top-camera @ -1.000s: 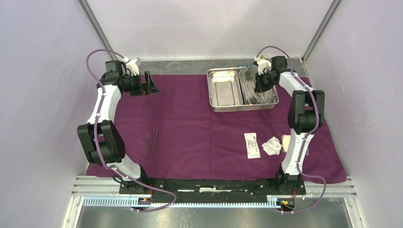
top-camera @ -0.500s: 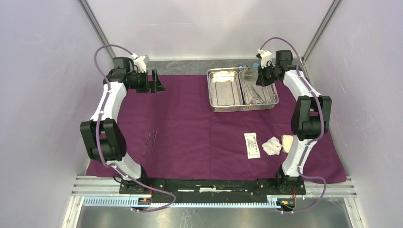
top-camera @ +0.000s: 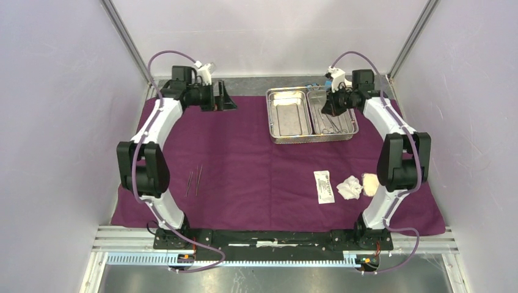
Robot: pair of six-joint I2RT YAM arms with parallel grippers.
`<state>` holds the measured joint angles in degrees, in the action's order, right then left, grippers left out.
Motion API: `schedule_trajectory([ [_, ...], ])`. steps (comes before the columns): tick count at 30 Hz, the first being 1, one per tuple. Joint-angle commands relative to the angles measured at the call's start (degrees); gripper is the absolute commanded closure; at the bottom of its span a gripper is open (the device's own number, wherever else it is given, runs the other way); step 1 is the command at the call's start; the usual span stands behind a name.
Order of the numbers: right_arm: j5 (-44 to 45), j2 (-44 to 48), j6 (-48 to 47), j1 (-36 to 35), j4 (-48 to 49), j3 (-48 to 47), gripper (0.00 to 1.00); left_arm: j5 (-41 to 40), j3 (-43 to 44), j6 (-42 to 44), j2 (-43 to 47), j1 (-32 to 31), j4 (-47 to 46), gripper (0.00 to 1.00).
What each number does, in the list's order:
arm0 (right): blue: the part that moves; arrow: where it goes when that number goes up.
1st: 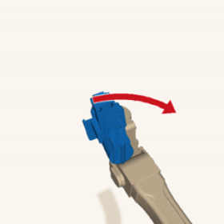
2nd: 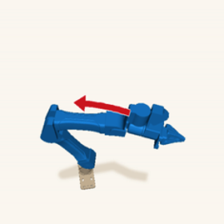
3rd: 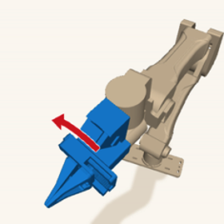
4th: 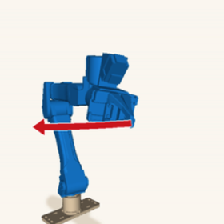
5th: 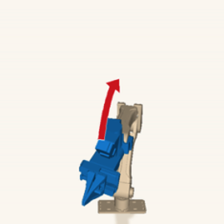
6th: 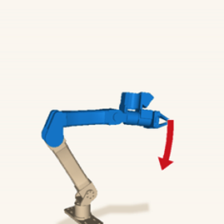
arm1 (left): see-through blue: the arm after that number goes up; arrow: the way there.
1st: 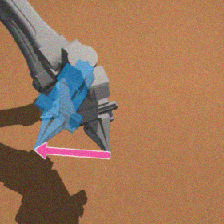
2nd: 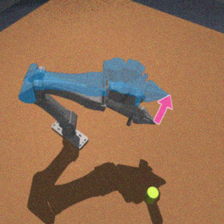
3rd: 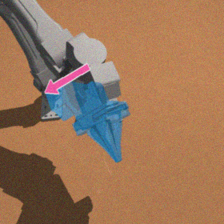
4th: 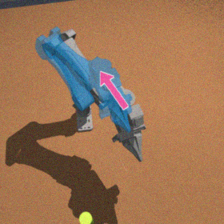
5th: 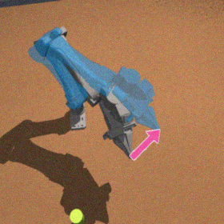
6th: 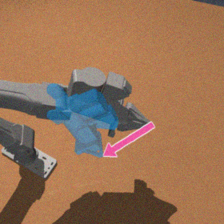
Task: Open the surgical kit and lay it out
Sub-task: Pick up the medical item from the container.
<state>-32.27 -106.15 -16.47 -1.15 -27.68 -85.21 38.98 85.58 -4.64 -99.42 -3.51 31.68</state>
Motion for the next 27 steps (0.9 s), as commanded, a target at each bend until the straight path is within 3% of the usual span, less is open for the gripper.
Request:
schedule_trajectory([
  [1, -5.4, 8.0, 0.3, -3.1, 6.4, 5.2, 1.0, 5.4, 4.9, -12.1, -4.0, -5.5, -9.3, 0.0],
  [8, -8.2, 14.2, 1.1, -6.8, 11.2, 10.4, 1.0, 8.1, 10.9, -26.2, -11.9, -11.6, -17.2, 0.02],
  [13, -10.9, 17.0, 3.7, -9.2, 15.3, 13.3, 1.0, 14.3, 5.0, -43.4, -14.7, -13.0, -39.1, 0.05],
  [19, -11.5, 19.4, 7.5, -12.4, 20.6, 16.4, 1.0, 12.7, -4.1, -52.4, -13.9, -15.4, -57.0, 0.08],
  [27, -3.3, 20.2, 6.0, -16.9, 21.2, 18.1, 1.0, 2.0, -7.0, -54.0, -12.0, -17.3, -51.7, 0.12],
])
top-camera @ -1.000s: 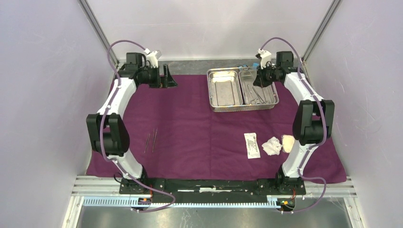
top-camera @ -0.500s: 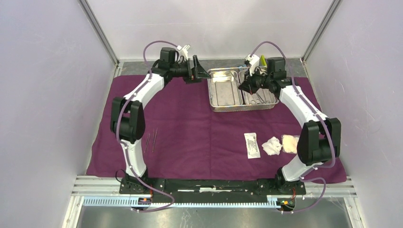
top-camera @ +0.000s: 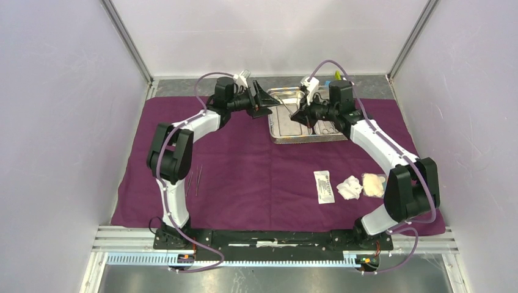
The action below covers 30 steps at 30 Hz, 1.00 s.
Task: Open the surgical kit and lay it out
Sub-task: Pick up the medical item from the container.
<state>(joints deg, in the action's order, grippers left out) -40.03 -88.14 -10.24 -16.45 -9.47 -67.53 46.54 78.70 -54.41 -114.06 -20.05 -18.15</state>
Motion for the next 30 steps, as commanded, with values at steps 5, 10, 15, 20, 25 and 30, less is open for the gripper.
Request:
schedule_trajectory([
  [5, 7.6, 1.9, -0.6, -3.3, 2.4, 0.5, 1.0, -7.6, 2.0, -5.0, 1.5, -2.2, 2.0, 0.14],
  [10, 10.8, 1.5, -1.9, -5.1, 1.5, 0.3, 1.0, -8.9, 5.8, -5.5, -0.8, -3.2, 7.8, 0.19],
  [15, 13.0, 0.9, -2.5, -6.5, 1.1, 0.4, 1.0, -9.5, 9.5, -6.9, -3.1, -4.0, 10.6, 0.26],
  [20, 14.3, 0.9, -2.5, -7.4, 1.0, 0.0, 1.0, -9.8, 12.1, -8.0, -5.7, -4.8, 14.8, 0.34],
  [25, 16.5, 0.8, -3.1, -8.2, 0.2, -0.2, 1.0, -9.5, 12.0, -10.1, -6.5, -5.1, 14.4, 0.4],
  [30, 18.1, 0.1, -3.6, -8.8, -0.1, 0.2, 1.0, -9.2, 12.3, -10.8, -6.1, -5.1, 14.4, 0.45],
])
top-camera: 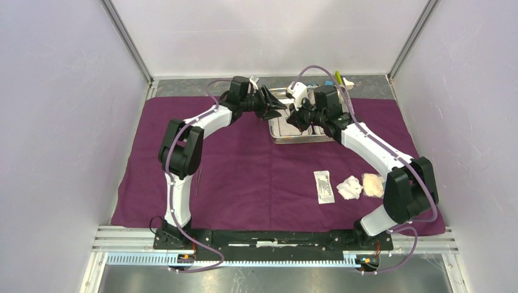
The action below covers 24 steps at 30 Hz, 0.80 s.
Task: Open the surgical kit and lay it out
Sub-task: Pick up the medical item from the container.
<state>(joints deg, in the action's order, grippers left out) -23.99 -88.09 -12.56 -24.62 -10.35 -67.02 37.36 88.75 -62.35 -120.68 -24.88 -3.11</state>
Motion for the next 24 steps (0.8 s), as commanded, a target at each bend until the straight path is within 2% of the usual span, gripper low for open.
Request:
schedule_trajectory([
  [1, 2.4, -0.2, -1.2, -0.7, 0.8, -0.4, 1.0, 0.0, 2.1, -3.0, 0.7, -0.3, -0.7, 0.46],
  [5, 3.3, -0.9, -1.6, -1.3, 0.2, -0.9, 1.0, 0.3, 1.4, -4.0, 0.8, -0.4, -1.5, 0.55],
  [24, 3.4, -1.7, -1.8, -2.9, -0.4, -1.4, 1.0, 1.6, 1.6, -6.0, -1.1, -0.8, -2.9, 0.84],
])
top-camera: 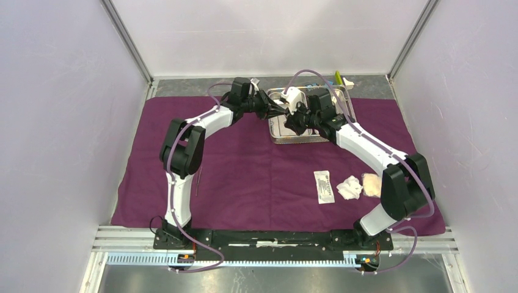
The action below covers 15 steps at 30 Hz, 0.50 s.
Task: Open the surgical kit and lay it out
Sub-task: Pick up the medical item from the container.
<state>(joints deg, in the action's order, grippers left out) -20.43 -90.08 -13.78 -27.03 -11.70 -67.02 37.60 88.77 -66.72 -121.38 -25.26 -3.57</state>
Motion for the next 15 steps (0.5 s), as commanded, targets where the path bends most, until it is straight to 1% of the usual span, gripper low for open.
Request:
schedule_trajectory([
  [1, -0.3, 0.4, -0.6, -0.5, 0.9, -1.3, 1.0, 1.4, 1.6, -1.5, -0.5, -0.5, -2.5, 0.87],
  [3, -0.7, 0.8, -0.7, -0.5, 0.8, -1.1, 1.0, 1.6, 1.8, -1.1, -0.7, -0.4, -2.5, 0.97],
  [6, -1.6, 1.5, -1.0, -0.5, 0.9, -0.4, 0.95, 1.8, 2.6, 0.6, -0.9, -0.4, -2.2, 0.98],
  [7, -2.0, 1.8, -1.1, -0.5, 0.9, -0.2, 0.91, 1.8, 3.0, 1.5, -1.0, -0.3, -2.1, 0.98],
  [9, -3.2, 2.4, -1.7, -0.5, 0.6, 0.1, 0.76, 2.4, 3.7, 3.6, -1.2, -0.2, -2.1, 0.98],
  [10, -4.0, 2.7, -2.3, -0.5, 0.2, 0.2, 0.67, 2.9, 3.9, 4.7, -1.3, -0.1, -2.6, 0.98],
  [11, -4.7, 3.2, -2.8, -0.5, -0.1, 0.4, 0.5, 3.3, 4.2, 5.9, -1.2, -0.1, -3.0, 0.98],
  [12, -5.3, 3.7, -3.4, -0.5, -0.5, 0.5, 0.4, 3.7, 4.5, 7.5, -1.2, 0.0, -3.0, 0.98],
  [13, -6.0, 4.1, -4.2, -0.5, -1.2, 0.4, 0.33, 4.1, 4.9, 9.2, -1.2, 0.2, -3.0, 0.98],
  [14, -6.6, 4.8, -4.8, -0.4, -1.6, 0.4, 0.29, 4.4, 5.2, 10.9, -1.0, 0.4, -3.0, 0.98],
  [15, -6.8, 5.3, -5.2, -0.4, -2.4, 0.2, 0.27, 4.9, 5.2, 13.2, -0.7, 0.5, -2.9, 0.98],
])
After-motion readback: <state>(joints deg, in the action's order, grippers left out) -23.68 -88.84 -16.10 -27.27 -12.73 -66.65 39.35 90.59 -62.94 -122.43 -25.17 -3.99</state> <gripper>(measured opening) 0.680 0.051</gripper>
